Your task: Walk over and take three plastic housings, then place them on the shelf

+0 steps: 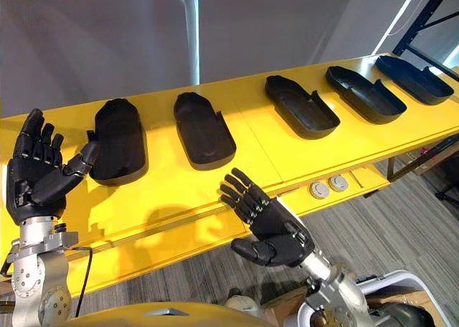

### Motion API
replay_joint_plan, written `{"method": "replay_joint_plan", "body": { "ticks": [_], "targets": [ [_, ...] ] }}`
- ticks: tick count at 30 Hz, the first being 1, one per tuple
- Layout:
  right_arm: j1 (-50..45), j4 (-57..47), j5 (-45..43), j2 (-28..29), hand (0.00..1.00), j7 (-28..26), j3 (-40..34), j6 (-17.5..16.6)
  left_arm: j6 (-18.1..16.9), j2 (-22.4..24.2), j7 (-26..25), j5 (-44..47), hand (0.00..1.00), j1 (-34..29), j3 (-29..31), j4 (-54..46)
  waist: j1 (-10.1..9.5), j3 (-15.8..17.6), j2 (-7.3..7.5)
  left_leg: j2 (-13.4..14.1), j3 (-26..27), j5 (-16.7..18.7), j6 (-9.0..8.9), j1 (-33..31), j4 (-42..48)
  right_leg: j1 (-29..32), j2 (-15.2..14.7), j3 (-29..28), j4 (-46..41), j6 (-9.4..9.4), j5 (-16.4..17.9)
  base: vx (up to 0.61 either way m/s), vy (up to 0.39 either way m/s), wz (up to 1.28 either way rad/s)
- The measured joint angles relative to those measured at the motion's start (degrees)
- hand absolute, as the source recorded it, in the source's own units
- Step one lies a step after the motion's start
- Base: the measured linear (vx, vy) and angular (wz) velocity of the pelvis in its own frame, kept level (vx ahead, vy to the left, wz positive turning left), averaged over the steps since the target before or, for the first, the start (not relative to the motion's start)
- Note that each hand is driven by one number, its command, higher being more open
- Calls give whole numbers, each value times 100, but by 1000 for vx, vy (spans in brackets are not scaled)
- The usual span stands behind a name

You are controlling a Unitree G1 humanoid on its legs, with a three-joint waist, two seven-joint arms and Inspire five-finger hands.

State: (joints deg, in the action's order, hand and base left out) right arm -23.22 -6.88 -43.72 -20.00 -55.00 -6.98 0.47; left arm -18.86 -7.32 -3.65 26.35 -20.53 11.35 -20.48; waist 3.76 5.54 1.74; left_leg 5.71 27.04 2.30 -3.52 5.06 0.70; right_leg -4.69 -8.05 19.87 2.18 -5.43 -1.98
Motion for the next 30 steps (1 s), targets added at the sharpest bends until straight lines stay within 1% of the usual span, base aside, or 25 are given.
{"method": "replay_joint_plan", "body": {
  "ticks": [2,4,7,8,12,15,19,20,23,27,30],
  "targets": [
    [141,1,1,-6,100,212,75,0,0,0,-28,-1,100,-5,-4,1,-61,6,-2,1,-63,-4,4,-88,20,45,-3,58,0,0,0,10,-17,15],
    [249,8,0,-5,100,367,171,0,-1,-1,-100,-2,100,-7,-17,5,-82,16,-13,-1,-111,-3,7,-158,44,71,-12,103,0,0,0,-5,-6,14],
    [557,144,-61,-1,100,746,246,1,-1,-7,-164,-17,100,11,-32,5,-80,115,-37,-7,-179,9,29,-298,127,153,-40,162,-24,0,-2,-30,6,12],
    [729,295,-73,2,100,912,245,1,-1,-7,-196,-17,100,17,-37,10,-79,135,-51,-12,-198,0,42,-377,152,216,-50,177,-36,-2,-8,-35,9,10],
    [984,515,-100,16,100,1229,243,1,-1,-5,-262,-22,100,55,-40,18,-120,275,-140,-14,-235,16,63,-420,215,220,-66,209,-57,-1,-10,-3,6,5],
    [1090,516,-97,45,100,1330,242,2,-1,-4,-285,-26,100,106,-46,18,-155,350,-179,-12,-264,16,64,-418,225,217,-70,222,-85,-1,-9,0,0,0],
    [1161,626,-42,268,100,1448,204,3,-1,-2,-286,-90,100,104,-93,18,-169,354,-174,-15,-375,23,75,-417,257,148,-81,332,-95,-1,-9,-16,4,10],
    [1192,691,-42,269,100,1469,197,3,-1,-1,-274,-220,100,104,-100,18,-190,357,-175,-20,-389,27,81,-421,274,141,-90,348,-100,-1,-9,-26,14,9],
    [1279,725,-32,300,100,1557,196,3,-1,8,-250,-226,100,88,-99,18,-212,379,-178,-26,-422,29,87,-426,304,113,-100,368,-101,1,-8,-37,14,5],
    [1302,749,45,331,100,1572,195,3,0,50,-221,-227,100,86,-100,18,-205,387,-191,-39,-490,5,109,-442,305,85,-109,442,-101,4,-6,-31,7,9],
    [1320,798,54,472,100,1572,193,1,0,71,-209,-228,100,85,-100,18,-205,387,-191,-49,-523,-4,115,-434,305,52,-116,485,-100,8,-3,-12,11,7]
  ]
}}
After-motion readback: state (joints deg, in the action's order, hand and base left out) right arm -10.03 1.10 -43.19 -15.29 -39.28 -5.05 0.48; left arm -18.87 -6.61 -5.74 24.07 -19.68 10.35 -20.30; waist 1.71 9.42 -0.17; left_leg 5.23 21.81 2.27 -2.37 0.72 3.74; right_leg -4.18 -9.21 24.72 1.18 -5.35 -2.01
